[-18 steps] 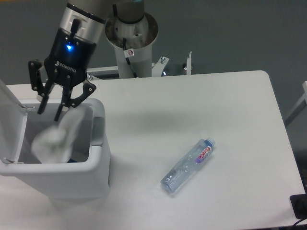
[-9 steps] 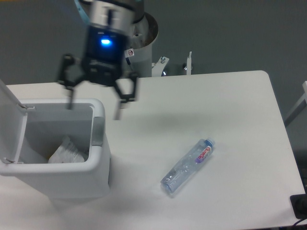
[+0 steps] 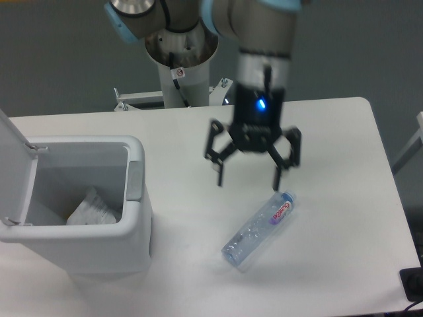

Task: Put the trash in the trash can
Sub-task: 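Move the open gripper over the pink-labeled water bottle and lower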

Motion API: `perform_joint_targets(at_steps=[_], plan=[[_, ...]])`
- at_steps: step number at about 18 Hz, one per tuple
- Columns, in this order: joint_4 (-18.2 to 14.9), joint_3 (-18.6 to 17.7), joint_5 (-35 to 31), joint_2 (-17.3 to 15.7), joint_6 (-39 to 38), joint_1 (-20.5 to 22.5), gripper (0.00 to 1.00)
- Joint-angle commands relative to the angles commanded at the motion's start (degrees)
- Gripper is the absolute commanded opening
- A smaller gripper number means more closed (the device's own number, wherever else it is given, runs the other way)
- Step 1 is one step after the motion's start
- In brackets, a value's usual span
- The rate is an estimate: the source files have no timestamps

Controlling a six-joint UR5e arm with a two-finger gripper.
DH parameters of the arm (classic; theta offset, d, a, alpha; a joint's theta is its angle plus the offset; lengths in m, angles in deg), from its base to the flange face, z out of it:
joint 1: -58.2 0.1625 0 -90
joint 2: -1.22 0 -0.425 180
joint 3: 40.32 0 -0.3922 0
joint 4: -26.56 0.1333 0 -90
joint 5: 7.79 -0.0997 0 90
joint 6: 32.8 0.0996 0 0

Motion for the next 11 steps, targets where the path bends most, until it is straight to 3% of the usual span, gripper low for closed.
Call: perform_joint_targets(at_steps=[5,7,9,11], plan=[[0.35,0.69,-4.49,2.99,1.60,-0.96,1.00],[0.70,1.93,-5.02,5.80,0.73,-1.58,1.00],[3.15,1.06,-5.20,6.95,0.64,-2.81,1.00],[3.34,1.14,-6.69,7.91,1.34,-3.42,1.00]])
